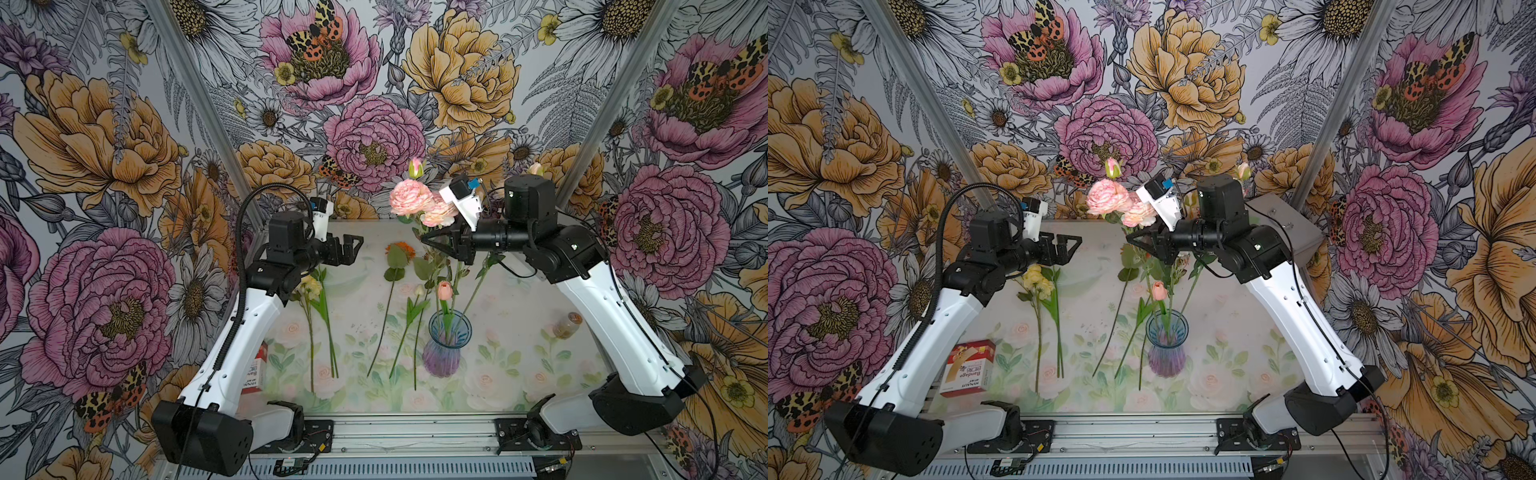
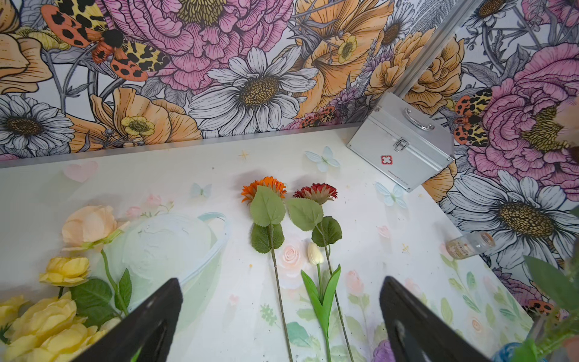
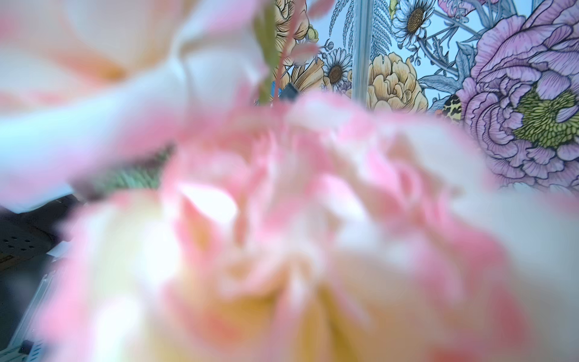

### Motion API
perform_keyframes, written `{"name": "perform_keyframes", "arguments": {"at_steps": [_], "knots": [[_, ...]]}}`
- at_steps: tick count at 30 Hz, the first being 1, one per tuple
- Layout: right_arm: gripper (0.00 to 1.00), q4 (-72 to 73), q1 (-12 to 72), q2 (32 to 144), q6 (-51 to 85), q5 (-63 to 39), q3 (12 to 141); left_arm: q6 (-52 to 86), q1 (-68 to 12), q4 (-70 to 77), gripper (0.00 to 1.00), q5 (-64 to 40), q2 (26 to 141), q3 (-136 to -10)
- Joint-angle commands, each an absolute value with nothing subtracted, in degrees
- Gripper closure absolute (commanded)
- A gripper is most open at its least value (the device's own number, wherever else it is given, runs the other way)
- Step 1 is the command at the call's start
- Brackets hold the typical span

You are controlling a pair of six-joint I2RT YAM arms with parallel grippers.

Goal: Place the pink flowers into the vase
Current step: Place the flower in the vase.

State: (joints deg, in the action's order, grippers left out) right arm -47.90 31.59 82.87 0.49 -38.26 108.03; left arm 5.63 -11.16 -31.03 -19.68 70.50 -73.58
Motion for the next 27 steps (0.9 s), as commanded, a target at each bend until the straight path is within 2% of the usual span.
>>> {"name": "perform_keyframes", "arguments": {"at_steps": [1, 5, 12, 19, 24, 26, 27], "knots": [[0.68, -46.1, 32.1, 83.1, 0.6, -36.4, 108.1, 5.5, -10.0, -30.4, 0.01, -19.9, 68.3, -72.3], [0.58, -46.3, 32.2, 83.0, 0.8, -35.6, 107.8, 5.5, -9.2, -30.4, 0.01, -20.3, 68.2, -72.1], [0.34, -46.2, 32.2, 81.1, 0.9, -33.0, 108.6, 5.5, -8.2, -30.4, 0.01, -21.2, 68.7, -72.4], [0.20, -46.3, 32.2, 77.0, 0.8, -30.0, 112.7, 5.3, -7.2, -30.5, 0.01, -22.4, 70.0, -73.5], [0.11, -46.1, 32.1, 71.8, -0.4, -22.4, 114.2, 5.4, -6.0, -30.5, 0.01, -23.4, 69.9, -72.4], [0.02, -46.0, 32.1, 69.2, -1.1, -17.0, 114.1, 5.6, -5.2, -30.4, 0.01, -23.6, 69.4, -71.3], [0.02, -45.9, 32.1, 68.1, -1.4, -14.4, 113.8, 5.6, -4.9, -30.4, 0.01, -23.7, 69.1, -70.6]]}}
